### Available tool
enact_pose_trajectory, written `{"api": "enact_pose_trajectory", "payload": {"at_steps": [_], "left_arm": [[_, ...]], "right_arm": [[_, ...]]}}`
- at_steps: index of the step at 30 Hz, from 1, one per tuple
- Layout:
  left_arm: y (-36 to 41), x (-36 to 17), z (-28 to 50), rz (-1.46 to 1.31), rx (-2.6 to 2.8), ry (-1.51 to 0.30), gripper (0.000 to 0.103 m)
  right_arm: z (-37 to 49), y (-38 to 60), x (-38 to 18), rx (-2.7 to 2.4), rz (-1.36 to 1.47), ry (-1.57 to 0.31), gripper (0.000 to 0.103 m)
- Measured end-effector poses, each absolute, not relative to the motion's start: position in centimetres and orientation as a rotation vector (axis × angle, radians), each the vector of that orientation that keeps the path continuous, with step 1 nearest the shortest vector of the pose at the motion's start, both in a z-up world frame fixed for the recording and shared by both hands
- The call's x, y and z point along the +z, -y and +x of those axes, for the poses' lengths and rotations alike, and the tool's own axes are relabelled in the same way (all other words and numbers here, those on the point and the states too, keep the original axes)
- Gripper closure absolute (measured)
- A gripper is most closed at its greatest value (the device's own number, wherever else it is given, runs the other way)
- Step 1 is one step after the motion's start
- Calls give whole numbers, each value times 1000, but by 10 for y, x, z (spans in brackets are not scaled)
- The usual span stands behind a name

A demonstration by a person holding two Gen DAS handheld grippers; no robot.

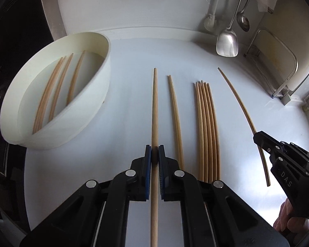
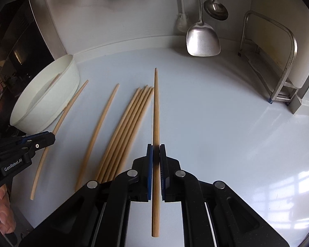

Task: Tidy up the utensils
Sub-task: 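Carry both held chopsticks over the white water basin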

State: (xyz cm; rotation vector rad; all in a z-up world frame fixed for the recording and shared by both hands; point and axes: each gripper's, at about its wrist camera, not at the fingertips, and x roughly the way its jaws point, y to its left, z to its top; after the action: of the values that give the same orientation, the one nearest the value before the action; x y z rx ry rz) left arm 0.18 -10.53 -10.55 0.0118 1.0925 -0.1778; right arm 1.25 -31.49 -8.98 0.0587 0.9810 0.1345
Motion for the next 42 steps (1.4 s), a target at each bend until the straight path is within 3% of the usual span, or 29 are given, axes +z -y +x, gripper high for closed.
{"api": "enact_pose_trajectory", "payload": {"at_steps": [8,18,28,42], "left_arm": [[53,-45,-3,-56,-99,-1027,96],[-61,-24,46,-91,-29,-987,96],[-133,-59,117,-99,-97,-1044,95],[-135,-112,162,-81,-189,-1150,95]], "right_arm": [[19,275,-31,245,35,-938,97],[63,148,-5,365,78,-911,97],[123,44,-41,334,104,-1002,97],[171,14,-87,220,124,-1116,97]]}}
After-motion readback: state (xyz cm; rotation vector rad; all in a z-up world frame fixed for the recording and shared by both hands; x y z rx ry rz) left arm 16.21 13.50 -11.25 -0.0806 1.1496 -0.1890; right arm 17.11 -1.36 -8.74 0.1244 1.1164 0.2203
